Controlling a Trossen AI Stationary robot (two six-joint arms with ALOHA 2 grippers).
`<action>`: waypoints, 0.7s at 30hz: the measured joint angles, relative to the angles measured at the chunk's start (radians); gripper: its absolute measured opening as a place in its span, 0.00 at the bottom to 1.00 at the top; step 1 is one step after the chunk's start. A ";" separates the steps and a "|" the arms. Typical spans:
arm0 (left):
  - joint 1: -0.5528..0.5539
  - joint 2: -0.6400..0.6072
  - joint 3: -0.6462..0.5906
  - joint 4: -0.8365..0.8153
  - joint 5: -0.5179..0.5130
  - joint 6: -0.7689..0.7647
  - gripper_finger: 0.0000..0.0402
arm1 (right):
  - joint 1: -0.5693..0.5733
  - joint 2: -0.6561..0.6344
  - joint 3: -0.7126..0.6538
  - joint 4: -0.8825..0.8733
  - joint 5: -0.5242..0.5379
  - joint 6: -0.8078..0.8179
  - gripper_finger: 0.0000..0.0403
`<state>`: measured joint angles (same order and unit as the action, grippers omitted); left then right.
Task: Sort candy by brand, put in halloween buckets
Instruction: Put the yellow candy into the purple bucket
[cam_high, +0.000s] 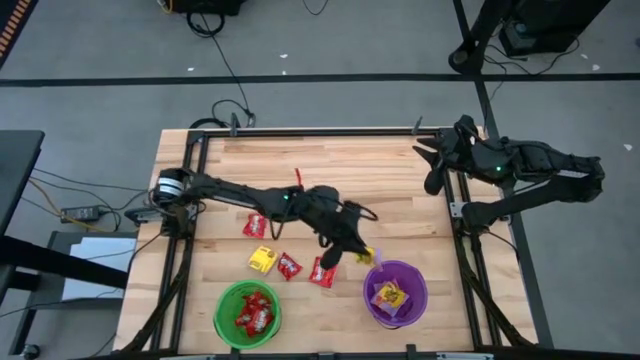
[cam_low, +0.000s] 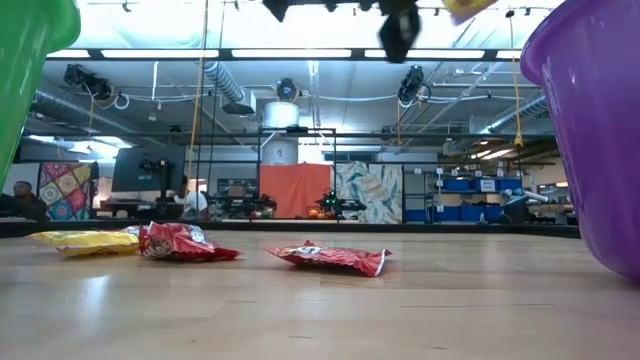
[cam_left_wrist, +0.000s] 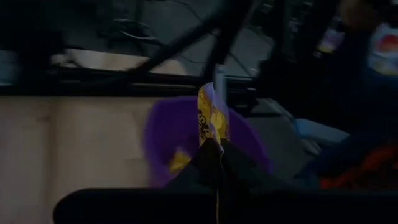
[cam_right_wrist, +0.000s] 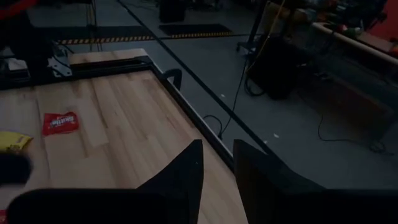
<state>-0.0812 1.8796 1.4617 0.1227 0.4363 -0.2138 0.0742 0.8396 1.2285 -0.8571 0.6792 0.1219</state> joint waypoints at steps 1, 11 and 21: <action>-0.007 0.026 0.029 0.000 0.027 0.000 0.02 | 0.000 -0.001 0.000 0.001 0.000 0.000 0.25; -0.051 0.165 0.180 0.020 0.139 -0.008 0.02 | 0.000 -0.009 0.000 0.002 0.000 -0.021 0.25; -0.057 0.237 0.181 0.216 0.143 -0.032 0.02 | 0.000 -0.009 0.000 0.011 -0.004 -0.032 0.25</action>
<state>-0.1383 2.1163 1.6426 0.3387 0.5792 -0.2460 0.0742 0.8307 1.2285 -0.8459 0.6756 0.0903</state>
